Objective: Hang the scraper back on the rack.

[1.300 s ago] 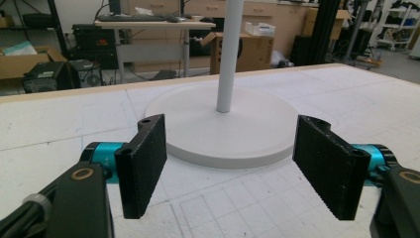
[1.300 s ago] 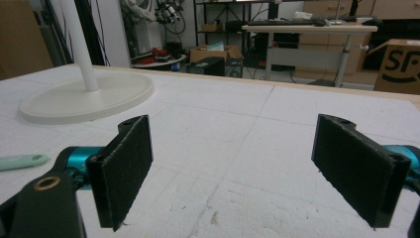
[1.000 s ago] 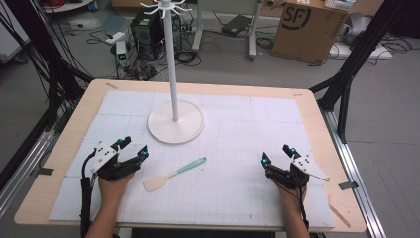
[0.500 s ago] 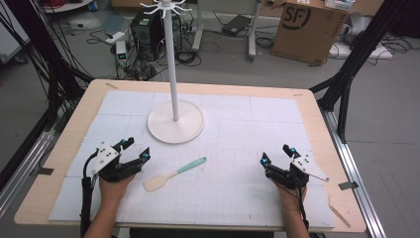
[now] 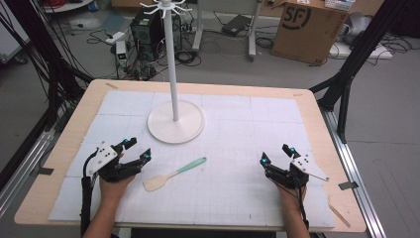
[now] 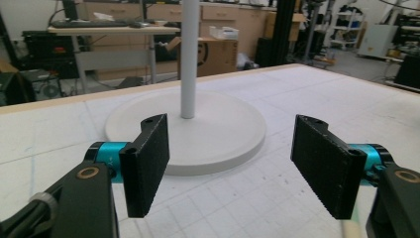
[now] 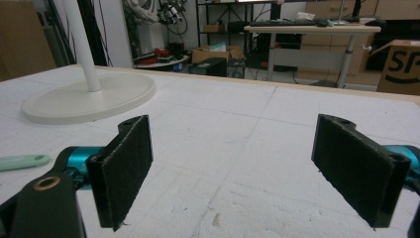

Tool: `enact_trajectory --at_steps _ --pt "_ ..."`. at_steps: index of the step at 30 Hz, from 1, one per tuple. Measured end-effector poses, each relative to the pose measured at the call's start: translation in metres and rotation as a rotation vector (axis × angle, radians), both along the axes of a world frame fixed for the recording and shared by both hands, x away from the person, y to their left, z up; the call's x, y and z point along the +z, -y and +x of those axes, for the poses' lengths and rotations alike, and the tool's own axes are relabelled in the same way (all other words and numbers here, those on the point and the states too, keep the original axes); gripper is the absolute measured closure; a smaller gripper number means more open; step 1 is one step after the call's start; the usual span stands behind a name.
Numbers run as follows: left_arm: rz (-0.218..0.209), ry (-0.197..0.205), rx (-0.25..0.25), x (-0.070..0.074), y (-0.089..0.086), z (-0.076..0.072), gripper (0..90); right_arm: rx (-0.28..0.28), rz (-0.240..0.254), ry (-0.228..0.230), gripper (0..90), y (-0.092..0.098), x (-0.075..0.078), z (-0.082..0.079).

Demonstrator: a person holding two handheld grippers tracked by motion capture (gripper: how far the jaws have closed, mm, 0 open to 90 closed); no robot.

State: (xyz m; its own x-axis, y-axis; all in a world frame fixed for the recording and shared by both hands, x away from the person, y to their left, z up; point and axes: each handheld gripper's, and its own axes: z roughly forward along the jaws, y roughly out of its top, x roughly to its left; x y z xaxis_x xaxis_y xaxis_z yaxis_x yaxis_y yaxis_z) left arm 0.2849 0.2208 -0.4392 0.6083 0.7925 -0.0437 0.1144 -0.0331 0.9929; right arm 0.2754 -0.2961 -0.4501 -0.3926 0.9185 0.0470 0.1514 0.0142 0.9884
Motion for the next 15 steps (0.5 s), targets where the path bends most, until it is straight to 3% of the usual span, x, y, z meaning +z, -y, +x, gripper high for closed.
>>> enact_trajectory --at_steps 9,15 --pt "0.065 -0.039 -0.074 0.0006 0.0070 0.0013 31.8 -0.002 -0.001 0.000 15.3 -0.0001 0.0000 0.0001" --pt "0.075 -0.046 -0.159 0.0002 0.0098 0.0014 32.1 -0.001 0.000 -0.001 15.3 -0.0001 0.0000 0.0001"
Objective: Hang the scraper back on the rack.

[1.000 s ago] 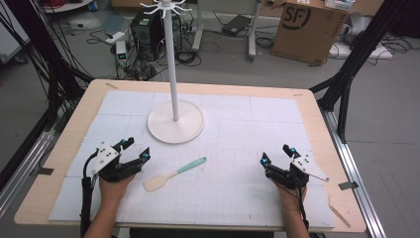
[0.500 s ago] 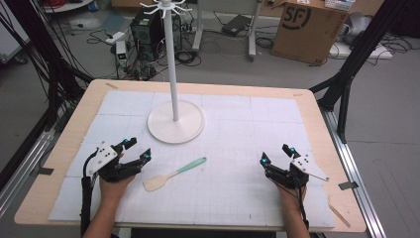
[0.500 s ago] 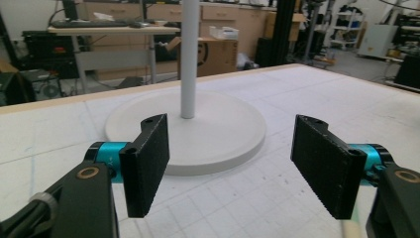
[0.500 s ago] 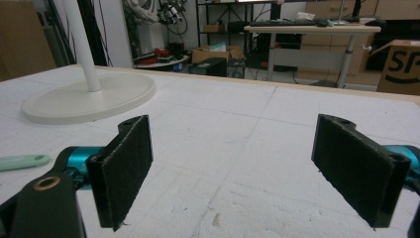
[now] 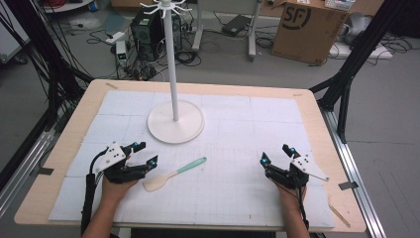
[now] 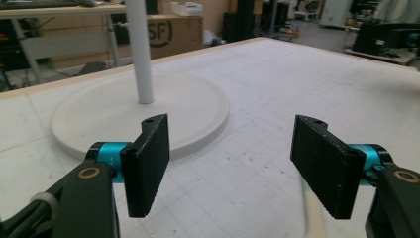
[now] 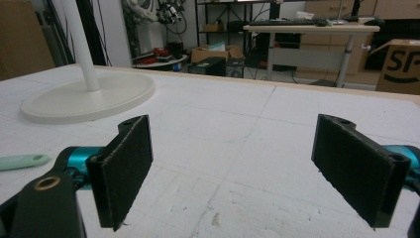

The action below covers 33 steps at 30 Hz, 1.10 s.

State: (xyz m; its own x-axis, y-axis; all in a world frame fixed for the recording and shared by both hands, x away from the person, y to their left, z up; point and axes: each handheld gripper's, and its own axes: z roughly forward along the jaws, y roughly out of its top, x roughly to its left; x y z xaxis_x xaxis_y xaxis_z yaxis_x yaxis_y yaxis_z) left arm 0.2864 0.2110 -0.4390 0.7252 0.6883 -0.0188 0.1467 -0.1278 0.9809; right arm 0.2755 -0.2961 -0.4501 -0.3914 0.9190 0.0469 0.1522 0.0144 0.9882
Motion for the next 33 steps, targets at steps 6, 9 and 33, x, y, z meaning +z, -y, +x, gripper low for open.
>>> enact_trajectory --at_steps 6,9,33 --pt "0.028 -0.029 -0.037 0.000 0.004 0.001 32.7 0.000 0.002 -0.003 15.4 0.000 0.000 0.000" --pt "0.053 -0.040 -0.037 0.000 0.007 0.001 34.8 -0.001 0.001 -0.001 15.3 0.000 0.000 0.000" --pt "0.301 -0.270 -0.066 0.006 0.027 0.010 39.8 0.000 -0.001 0.001 15.6 0.000 0.000 0.000"
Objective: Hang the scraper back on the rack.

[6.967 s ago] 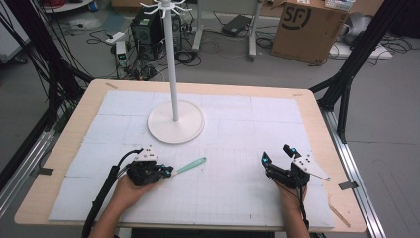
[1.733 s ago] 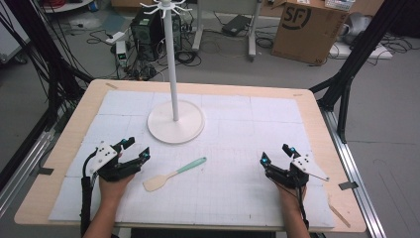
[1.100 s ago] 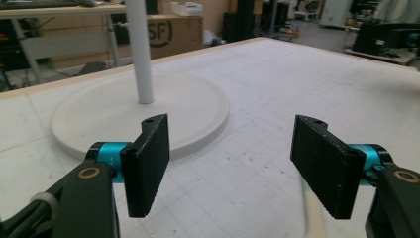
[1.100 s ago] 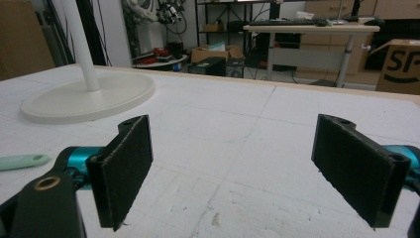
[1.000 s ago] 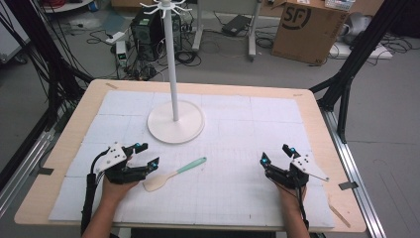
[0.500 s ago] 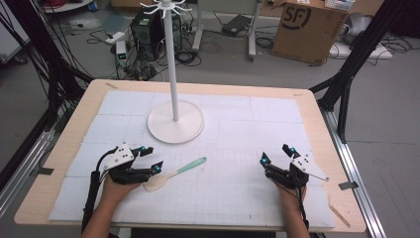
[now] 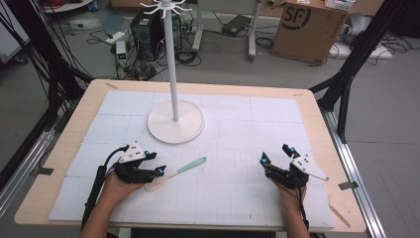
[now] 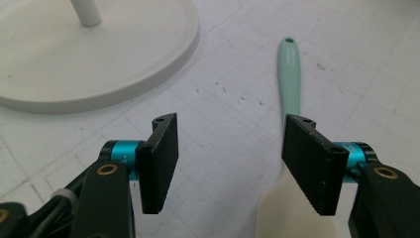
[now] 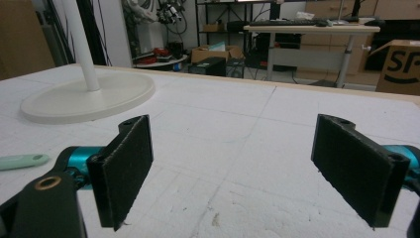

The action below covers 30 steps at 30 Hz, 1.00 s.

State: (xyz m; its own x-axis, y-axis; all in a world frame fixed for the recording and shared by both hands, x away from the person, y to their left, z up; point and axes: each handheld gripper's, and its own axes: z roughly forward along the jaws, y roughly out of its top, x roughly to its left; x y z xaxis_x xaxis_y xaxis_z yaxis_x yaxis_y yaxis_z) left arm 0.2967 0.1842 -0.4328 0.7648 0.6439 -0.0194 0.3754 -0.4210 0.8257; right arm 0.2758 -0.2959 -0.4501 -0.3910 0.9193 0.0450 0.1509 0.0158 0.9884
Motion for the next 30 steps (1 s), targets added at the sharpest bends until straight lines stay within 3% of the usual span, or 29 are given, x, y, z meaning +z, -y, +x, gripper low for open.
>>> enact_trajectory --at_steps 6,14,17,25,30 --pt "0.061 -0.057 0.007 0.003 0.002 0.002 39.6 0.000 0.000 0.000 15.6 0.000 0.000 0.000" --pt "0.096 -0.098 -0.011 0.006 0.005 0.001 38.9 0.001 -0.001 0.001 15.6 0.000 0.000 0.000" --pt "0.138 -0.116 -0.019 0.009 0.008 0.001 38.9 0.002 -0.003 0.002 15.7 0.000 0.000 0.000" --pt "0.145 -0.146 -0.047 0.012 0.012 0.001 39.0 0.001 -0.005 0.003 15.6 0.000 0.000 0.000" --pt "0.144 -0.161 -0.101 0.016 0.014 -0.002 38.6 0.001 -0.005 0.003 15.6 0.000 0.000 0.000"
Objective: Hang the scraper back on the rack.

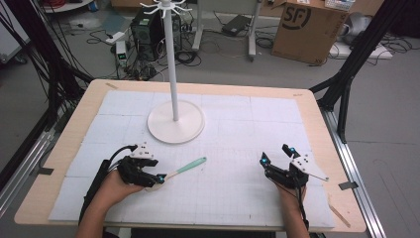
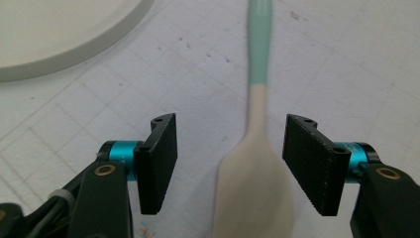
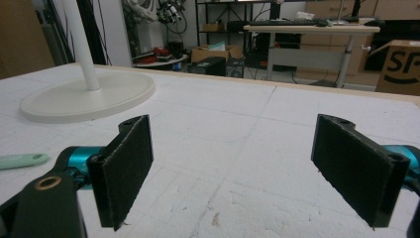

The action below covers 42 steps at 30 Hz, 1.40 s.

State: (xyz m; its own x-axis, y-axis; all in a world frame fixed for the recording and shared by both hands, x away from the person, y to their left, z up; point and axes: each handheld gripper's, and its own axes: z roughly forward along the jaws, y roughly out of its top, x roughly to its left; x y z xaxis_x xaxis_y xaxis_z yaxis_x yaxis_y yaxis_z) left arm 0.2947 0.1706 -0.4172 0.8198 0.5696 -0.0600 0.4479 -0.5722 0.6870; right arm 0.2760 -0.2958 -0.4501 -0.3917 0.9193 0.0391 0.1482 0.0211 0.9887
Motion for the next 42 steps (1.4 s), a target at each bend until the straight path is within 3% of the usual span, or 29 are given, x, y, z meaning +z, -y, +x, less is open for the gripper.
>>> enact_trajectory --at_steps 2,7,10,18,25,33,42 --pt "0.007 -0.004 -0.007 0.002 0.002 0.000 38.3 0.000 -0.001 0.001 15.6 0.000 0.000 0.000" --pt "0.074 -0.035 -0.016 0.007 0.007 0.000 33.3 0.001 -0.004 0.001 15.6 0.000 0.000 0.000" --pt "0.102 -0.027 -0.026 0.010 0.011 0.000 33.6 0.003 -0.002 -0.004 15.6 0.000 0.000 0.000" --pt "0.155 -0.036 -0.003 0.011 0.019 0.001 31.9 0.003 0.000 -0.004 15.6 0.000 0.000 0.000" --pt "0.190 -0.092 0.017 0.010 0.025 0.004 32.6 0.002 -0.003 0.001 15.6 0.000 0.000 0.000" --pt "0.258 -0.128 0.020 0.009 0.033 0.005 33.3 0.000 -0.002 0.001 15.6 0.000 0.000 0.000" --pt "0.294 -0.139 0.024 0.011 0.048 0.008 34.1 0.003 -0.004 0.001 15.6 0.000 0.000 0.000"
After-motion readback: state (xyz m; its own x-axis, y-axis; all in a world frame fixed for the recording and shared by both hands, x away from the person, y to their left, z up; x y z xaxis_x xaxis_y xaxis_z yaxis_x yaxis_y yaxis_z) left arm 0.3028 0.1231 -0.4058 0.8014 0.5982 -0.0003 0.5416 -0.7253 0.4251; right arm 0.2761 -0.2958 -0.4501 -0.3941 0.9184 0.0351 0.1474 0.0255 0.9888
